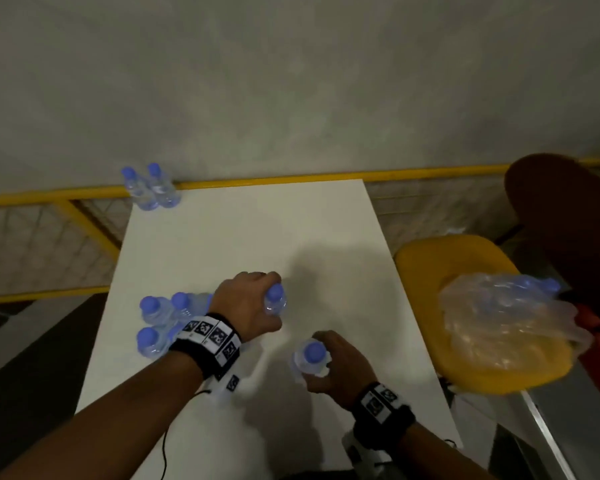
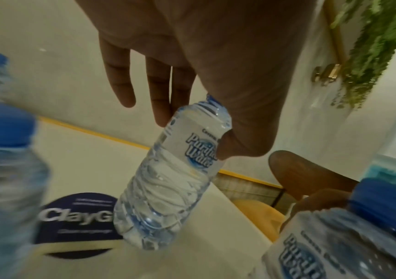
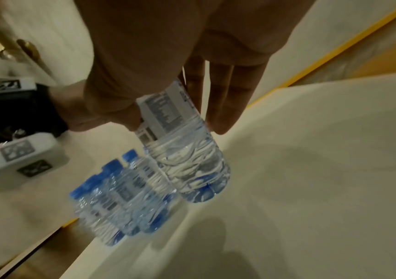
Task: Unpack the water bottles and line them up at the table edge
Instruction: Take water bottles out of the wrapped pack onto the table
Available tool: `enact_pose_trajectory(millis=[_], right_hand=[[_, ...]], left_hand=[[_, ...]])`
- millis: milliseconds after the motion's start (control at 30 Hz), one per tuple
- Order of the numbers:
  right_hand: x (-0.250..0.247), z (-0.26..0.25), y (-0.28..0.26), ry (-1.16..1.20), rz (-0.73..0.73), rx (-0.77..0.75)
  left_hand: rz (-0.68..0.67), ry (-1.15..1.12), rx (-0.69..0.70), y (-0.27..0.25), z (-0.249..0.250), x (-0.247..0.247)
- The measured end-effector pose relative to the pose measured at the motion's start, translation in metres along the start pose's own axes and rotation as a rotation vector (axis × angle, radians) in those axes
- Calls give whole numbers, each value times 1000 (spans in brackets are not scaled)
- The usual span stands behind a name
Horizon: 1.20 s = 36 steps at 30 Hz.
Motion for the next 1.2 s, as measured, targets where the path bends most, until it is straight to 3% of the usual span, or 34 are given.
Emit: enact_pose_trajectory(millis=[167, 267, 533, 1200], right_hand=[[41, -62, 58, -3, -88, -33], [58, -76, 81, -12, -92, 2], [77, -80, 97, 58, -32, 105], [71, -79, 100, 104, -24, -23]], left_hand=[[-93, 36, -92, 5, -48, -1], [-177, 61, -79, 13, -61, 9], [-245, 59, 18, 26, -81, 32], [-309, -13, 80, 24, -87, 29]])
Point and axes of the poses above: each hand's wrist, its own y-axis towards the middle knuckle, its own x-axis out of the palm, z = x × y, the point moved 3 cm from there along y, towards the middle knuckle, and after that the axes turned 7 degrees about -z, right-handed, at the moved point
